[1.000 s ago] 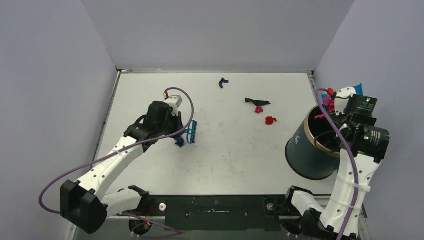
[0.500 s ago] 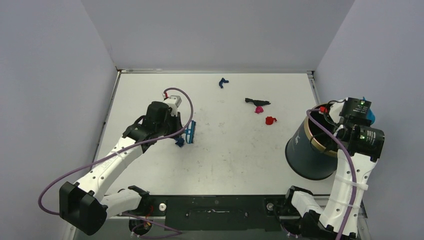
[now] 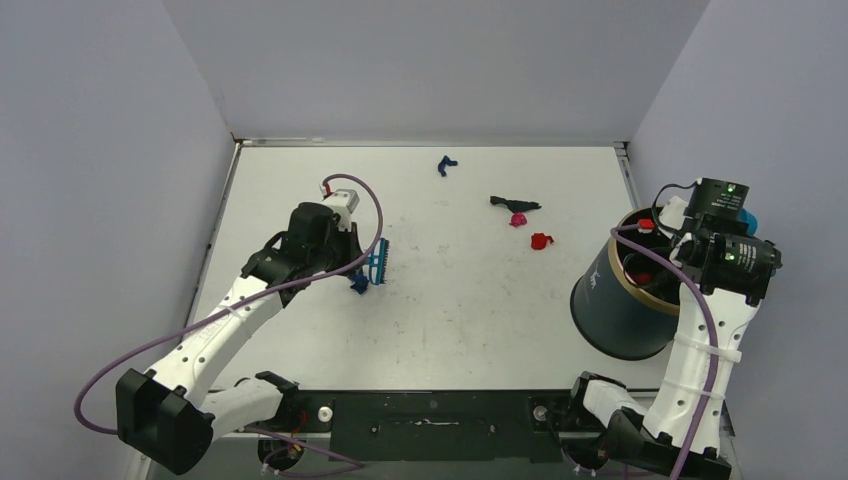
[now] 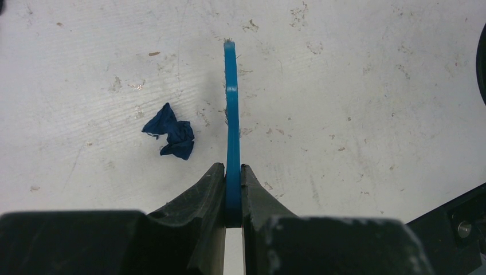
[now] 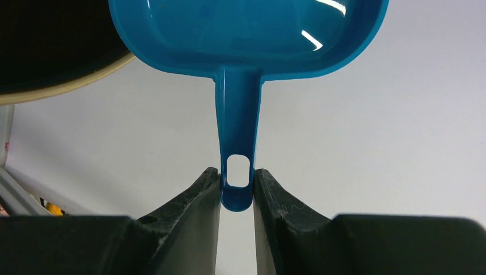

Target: Sweep away the paper scraps from the table

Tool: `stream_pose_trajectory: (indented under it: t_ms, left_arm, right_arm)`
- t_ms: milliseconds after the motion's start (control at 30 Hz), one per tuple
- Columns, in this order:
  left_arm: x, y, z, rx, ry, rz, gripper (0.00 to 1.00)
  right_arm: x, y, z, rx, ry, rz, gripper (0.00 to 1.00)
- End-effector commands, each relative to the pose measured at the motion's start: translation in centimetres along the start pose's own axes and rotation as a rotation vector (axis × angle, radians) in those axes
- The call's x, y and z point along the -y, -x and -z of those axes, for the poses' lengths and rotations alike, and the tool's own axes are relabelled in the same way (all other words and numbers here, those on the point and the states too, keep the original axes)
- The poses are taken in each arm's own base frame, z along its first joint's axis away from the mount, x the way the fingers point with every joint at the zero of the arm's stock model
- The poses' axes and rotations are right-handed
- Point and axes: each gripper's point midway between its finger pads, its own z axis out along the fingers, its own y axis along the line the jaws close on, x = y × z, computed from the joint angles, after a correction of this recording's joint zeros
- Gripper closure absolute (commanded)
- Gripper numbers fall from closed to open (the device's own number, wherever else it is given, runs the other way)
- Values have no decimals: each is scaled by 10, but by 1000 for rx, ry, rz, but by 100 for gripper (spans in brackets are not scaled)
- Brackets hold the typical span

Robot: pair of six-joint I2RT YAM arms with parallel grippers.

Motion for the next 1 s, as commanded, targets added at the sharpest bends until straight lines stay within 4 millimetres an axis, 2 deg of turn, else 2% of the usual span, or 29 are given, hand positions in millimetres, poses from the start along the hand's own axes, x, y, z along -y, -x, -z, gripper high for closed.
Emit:
stream_pose_trajectory:
  t_ms: [0, 200, 333, 500, 767, 967]
  left_arm:
    - [5, 17, 5, 53, -17, -12, 99]
    - [5, 16, 2, 45, -16, -16, 98]
    - [12, 17, 0, 30, -31, -26, 97]
    - [14, 21, 1, 37, -38, -27, 97]
    - [12, 29, 11, 69, 29, -74, 97]
    - [20, 32, 18, 62, 32, -87, 97]
  right_arm:
    - [20, -11, 9, -23, -88, -27, 95]
    - [43, -1, 17, 60, -144, -126, 95]
    - [47, 2, 19, 94, -166, -139, 95]
    - [50, 17, 17, 170, -166, -178, 95]
    - [55, 60, 15, 365, -89, -248, 95]
    - [62, 107, 22, 575, 17, -352, 95]
